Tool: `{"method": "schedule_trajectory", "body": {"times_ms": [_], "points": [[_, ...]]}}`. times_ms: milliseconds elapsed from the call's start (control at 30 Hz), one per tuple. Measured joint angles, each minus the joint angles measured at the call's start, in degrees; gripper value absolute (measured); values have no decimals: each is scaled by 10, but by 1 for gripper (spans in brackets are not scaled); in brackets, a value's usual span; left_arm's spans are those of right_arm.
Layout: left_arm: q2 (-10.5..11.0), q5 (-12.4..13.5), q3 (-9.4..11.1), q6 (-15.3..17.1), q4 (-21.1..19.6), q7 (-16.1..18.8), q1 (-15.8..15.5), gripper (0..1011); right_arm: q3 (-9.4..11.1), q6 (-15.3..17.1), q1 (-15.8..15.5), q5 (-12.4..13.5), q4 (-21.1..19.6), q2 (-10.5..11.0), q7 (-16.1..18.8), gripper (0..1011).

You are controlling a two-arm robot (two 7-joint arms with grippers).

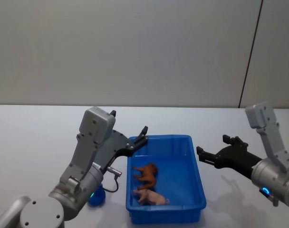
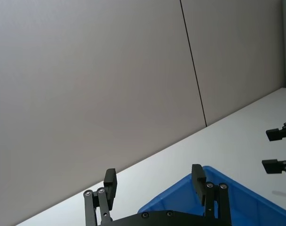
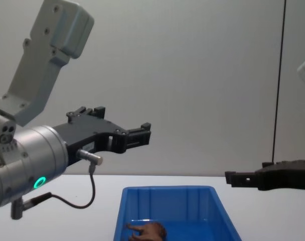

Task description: Pick up the two dolls from the table and place them into the box.

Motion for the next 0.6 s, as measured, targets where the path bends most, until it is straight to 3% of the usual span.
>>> {"method": "schedule_trajectory", "body": {"times_ms": [600], "points": [[56,-37,-18,49,-47,35,60,1001,7,-4,-5,3,-5,10,1,1001]]}}
